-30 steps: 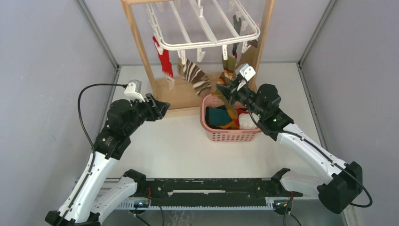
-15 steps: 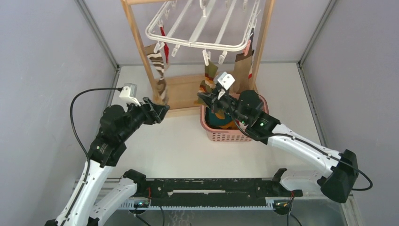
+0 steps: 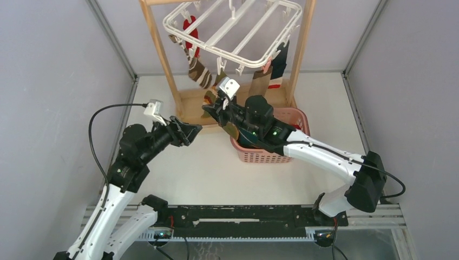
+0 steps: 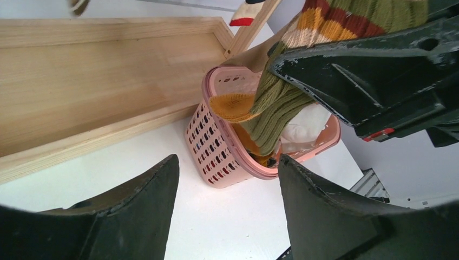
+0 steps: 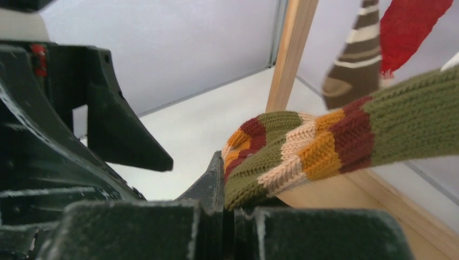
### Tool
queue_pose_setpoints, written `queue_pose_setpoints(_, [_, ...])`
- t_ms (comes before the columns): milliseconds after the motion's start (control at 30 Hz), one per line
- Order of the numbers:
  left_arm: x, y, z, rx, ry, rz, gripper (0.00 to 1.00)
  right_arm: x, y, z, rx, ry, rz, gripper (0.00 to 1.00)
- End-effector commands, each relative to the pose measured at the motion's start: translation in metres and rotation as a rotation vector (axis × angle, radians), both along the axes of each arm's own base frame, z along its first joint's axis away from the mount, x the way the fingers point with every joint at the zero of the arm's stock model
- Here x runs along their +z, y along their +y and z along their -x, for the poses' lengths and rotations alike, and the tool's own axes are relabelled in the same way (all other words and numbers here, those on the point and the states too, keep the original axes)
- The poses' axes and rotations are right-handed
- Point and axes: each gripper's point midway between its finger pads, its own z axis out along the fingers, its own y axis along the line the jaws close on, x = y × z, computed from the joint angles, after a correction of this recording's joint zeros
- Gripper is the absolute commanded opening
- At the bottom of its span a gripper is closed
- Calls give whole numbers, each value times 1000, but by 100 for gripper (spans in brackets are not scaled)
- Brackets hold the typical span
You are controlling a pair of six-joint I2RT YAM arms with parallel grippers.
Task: Remove the socks clipped to the hanger
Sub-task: Adjust the hanger on the clothesline.
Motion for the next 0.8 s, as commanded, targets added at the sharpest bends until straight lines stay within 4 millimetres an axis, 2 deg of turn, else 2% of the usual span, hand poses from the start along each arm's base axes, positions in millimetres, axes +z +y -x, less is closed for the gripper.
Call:
queue_pose_setpoints(0, [10, -9, -6, -22, -44, 41, 72, 40, 14, 9, 43, -24, -81, 0])
queue_pose_setpoints(367, [9, -27, -22, 6, -85, 48, 82, 49, 30, 10, 88, 21, -98, 0])
queue_pose_setpoints(600, [8, -36, -36, 35, -124, 70, 84, 45, 37, 15, 124, 70, -106, 0])
queue_pose_setpoints(667, [10, -35, -39, 54, -135, 78, 82, 44, 39, 16, 132, 79, -108, 0])
queue_pose_setpoints(767, [9, -32, -43, 82, -136, 82, 62, 45, 38, 18, 137, 84, -109, 0])
